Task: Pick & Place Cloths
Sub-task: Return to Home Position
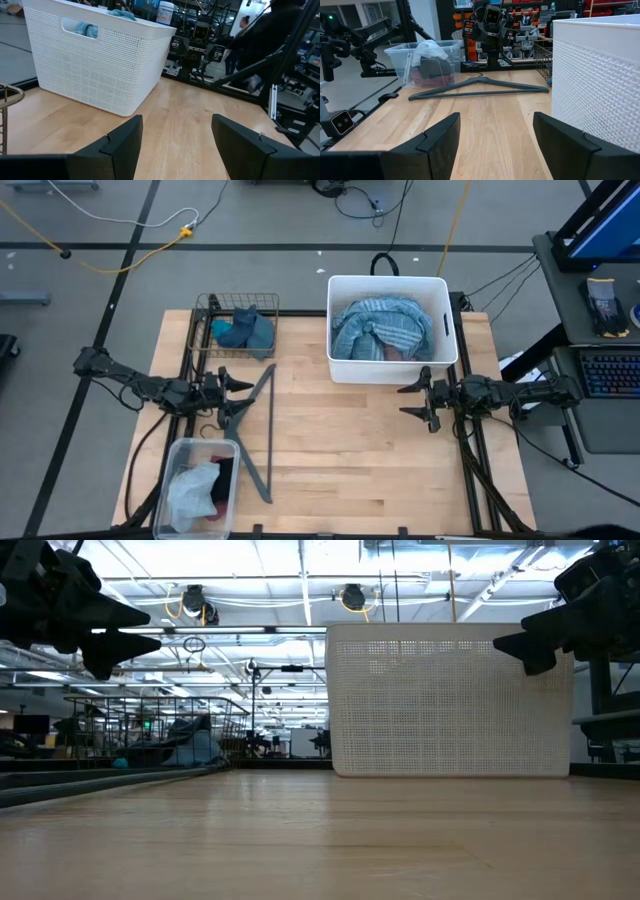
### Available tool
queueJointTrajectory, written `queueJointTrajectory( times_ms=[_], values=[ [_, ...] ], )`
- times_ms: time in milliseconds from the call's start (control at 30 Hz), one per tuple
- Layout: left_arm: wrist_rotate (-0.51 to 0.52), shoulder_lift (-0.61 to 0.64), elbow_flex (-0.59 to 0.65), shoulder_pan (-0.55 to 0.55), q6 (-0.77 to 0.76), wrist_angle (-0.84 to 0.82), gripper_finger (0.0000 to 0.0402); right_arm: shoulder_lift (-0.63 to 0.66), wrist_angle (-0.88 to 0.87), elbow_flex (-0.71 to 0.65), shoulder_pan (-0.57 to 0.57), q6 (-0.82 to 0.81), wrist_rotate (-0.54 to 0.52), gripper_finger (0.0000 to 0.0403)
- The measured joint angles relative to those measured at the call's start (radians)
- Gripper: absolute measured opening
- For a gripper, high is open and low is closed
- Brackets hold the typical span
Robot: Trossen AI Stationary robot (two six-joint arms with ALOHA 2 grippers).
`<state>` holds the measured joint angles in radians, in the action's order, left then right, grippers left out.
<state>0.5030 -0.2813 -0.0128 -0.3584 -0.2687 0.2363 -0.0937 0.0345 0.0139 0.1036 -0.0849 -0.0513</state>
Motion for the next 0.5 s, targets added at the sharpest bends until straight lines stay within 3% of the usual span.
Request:
queueJointTrajectory(
  times_ms=[500],
  values=[
    [0.000,0.000,0.000,0.000,0.000,0.000,0.0244,0.000,0.000,0.000,0.000,0.000,0.000,0.0247]
  ],
)
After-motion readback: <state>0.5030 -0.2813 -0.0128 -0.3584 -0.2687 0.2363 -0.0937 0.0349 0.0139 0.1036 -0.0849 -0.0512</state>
